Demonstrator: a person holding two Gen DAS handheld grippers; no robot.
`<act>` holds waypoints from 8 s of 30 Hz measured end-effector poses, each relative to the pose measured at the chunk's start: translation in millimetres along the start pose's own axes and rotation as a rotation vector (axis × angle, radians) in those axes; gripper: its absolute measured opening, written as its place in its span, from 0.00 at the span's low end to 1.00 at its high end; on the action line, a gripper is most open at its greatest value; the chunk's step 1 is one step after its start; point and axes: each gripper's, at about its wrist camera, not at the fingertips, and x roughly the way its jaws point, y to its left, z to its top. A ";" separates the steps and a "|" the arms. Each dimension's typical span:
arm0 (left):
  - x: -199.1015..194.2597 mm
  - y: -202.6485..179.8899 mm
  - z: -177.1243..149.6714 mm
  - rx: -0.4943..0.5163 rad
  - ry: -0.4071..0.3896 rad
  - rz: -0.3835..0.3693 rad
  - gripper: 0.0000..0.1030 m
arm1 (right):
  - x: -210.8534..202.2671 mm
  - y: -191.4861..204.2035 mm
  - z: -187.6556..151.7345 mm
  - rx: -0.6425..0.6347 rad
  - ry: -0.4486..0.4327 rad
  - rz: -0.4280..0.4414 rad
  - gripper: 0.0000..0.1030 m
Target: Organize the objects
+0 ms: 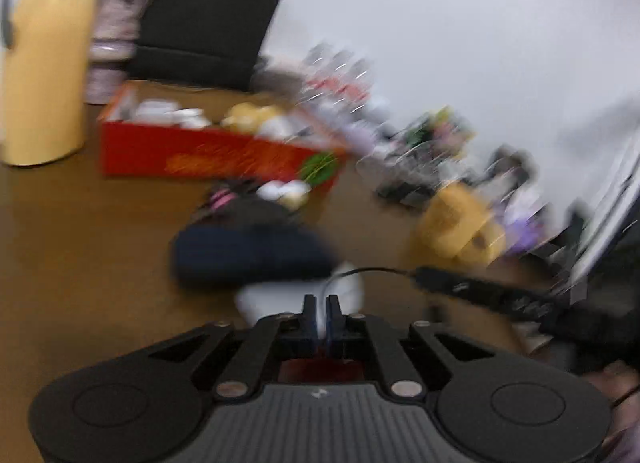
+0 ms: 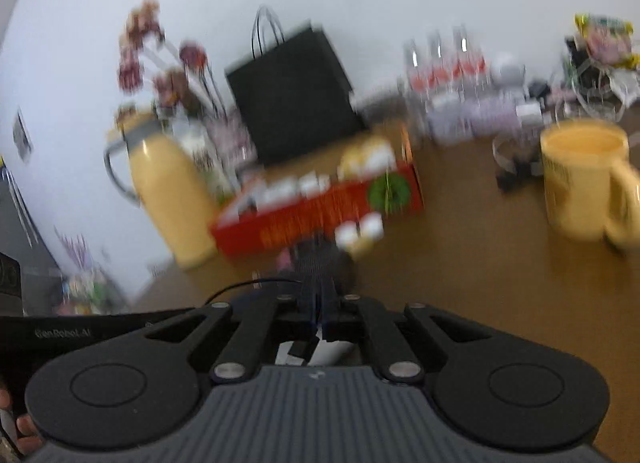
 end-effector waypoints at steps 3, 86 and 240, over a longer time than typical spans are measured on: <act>-8.6 0.6 -20.2 0.030 -0.027 0.085 0.45 | 0.2 10.3 -22.2 -0.073 0.063 -0.045 0.03; 57.3 95.7 178.2 0.085 -0.170 0.283 0.81 | 202.1 47.1 158.8 -0.288 0.062 -0.174 0.61; -42.5 -8.3 -3.5 0.016 -0.062 0.037 0.89 | -31.8 56.2 24.1 -0.296 -0.009 -0.132 0.84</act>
